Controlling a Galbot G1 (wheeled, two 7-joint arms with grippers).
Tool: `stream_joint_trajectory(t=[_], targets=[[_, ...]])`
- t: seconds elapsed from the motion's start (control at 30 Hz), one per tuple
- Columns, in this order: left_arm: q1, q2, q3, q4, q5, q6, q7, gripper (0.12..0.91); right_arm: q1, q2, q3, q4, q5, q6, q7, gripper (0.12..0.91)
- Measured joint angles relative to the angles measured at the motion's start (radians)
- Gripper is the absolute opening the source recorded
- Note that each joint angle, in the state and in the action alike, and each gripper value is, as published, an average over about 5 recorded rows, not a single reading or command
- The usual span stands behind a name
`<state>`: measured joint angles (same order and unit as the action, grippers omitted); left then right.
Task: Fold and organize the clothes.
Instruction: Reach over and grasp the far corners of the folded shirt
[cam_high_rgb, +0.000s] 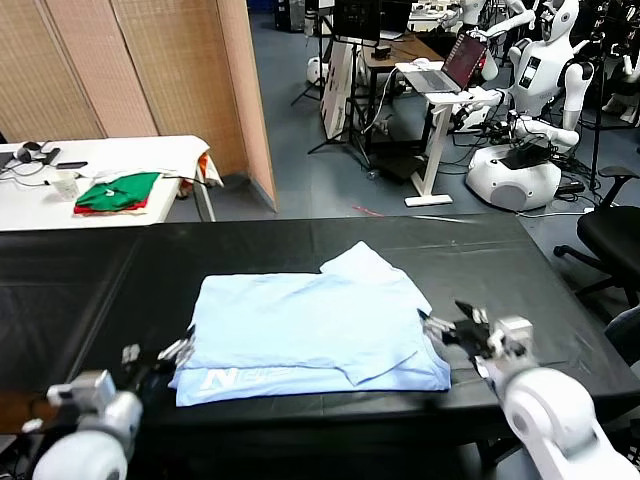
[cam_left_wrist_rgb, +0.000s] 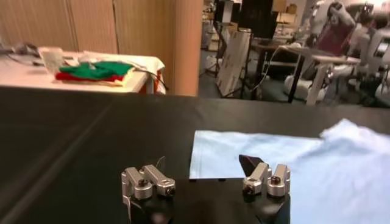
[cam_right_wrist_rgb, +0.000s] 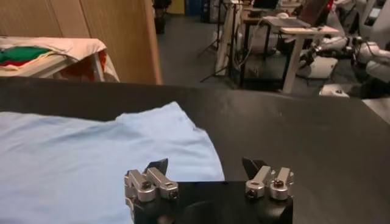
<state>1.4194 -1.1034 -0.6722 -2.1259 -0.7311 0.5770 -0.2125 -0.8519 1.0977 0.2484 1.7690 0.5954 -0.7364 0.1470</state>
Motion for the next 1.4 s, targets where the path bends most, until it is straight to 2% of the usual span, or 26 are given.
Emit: stream_joint_trajectory(t=[0.17, 0.33, 0.43, 0.6, 1.07, 1.27, 1.4], targets=[[-0.151, 0.067, 0.047, 0.112, -0.077, 0.059, 0.002, 0.907, 0.101, 0.030, -0.053, -0.123, -0.010, 0.000, -0.017, 0.907], [-0.272, 0.107, 0.095, 0.245, -0.109, 0.108, 0.032, 0.907, 0.186, 0.058, -0.097, -0.226, -0.028, 0.000, -0.036, 0.907], [-0.330, 0.119, 0.125, 0.315, -0.104, 0.122, 0.055, 0.907, 0.226, 0.071, -0.118, -0.277, -0.037, 0.000, -0.044, 0.907], [-0.405, 0.128, 0.177, 0.398, -0.083, 0.123, 0.076, 0.907, 0.273, 0.089, -0.143, -0.346, -0.057, 0.000, -0.053, 0.907], [-0.549, 0.102, 0.295, 0.565, -0.072, 0.114, 0.085, 0.907, 0.309, 0.134, -0.160, -0.446, -0.076, 0.000, -0.060, 0.904], [-0.576, 0.095, 0.315, 0.602, -0.067, 0.115, 0.099, 0.907, 0.319, 0.145, -0.163, -0.463, -0.078, 0.000, -0.065, 0.848], [-0.583, 0.096, 0.323, 0.611, -0.058, 0.115, 0.106, 0.857, 0.323, 0.145, -0.164, -0.471, -0.078, 0.000, -0.069, 0.817]])
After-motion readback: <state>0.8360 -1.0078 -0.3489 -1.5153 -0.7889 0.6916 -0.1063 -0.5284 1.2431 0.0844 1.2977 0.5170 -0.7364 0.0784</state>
